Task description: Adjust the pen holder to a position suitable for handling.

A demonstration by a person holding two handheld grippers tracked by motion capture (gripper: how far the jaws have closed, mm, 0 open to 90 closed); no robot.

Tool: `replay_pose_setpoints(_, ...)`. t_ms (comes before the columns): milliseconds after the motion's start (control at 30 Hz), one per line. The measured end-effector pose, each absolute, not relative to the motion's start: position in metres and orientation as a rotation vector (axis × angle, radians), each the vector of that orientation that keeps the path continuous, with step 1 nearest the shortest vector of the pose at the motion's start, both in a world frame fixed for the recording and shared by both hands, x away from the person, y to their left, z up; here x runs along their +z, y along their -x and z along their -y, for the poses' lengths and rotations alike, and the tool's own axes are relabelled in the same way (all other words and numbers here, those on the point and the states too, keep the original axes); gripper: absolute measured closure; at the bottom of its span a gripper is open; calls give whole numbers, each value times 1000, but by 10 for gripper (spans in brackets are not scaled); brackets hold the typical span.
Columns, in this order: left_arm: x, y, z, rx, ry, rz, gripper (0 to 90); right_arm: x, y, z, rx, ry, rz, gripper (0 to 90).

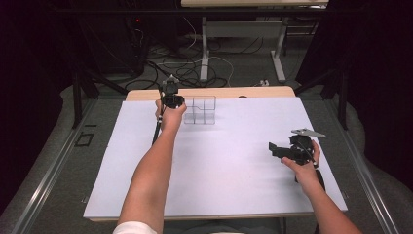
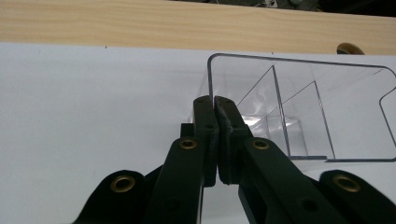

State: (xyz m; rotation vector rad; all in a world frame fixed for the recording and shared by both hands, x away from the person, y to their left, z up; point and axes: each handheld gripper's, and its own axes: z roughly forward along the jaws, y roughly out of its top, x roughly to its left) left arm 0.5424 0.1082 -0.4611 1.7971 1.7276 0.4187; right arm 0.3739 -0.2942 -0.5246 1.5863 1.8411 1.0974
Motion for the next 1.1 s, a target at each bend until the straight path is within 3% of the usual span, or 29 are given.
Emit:
replay_pose_setpoints(600,-460,-476,-119,403,-1803,-1701,888,-524,-372,288,1099,-1566,-1859,0)
replay_pose_setpoints(1100,-461,-449,-124,320,-1790,-1691,882,-526,-373,283,1085,-1567,-1877,0)
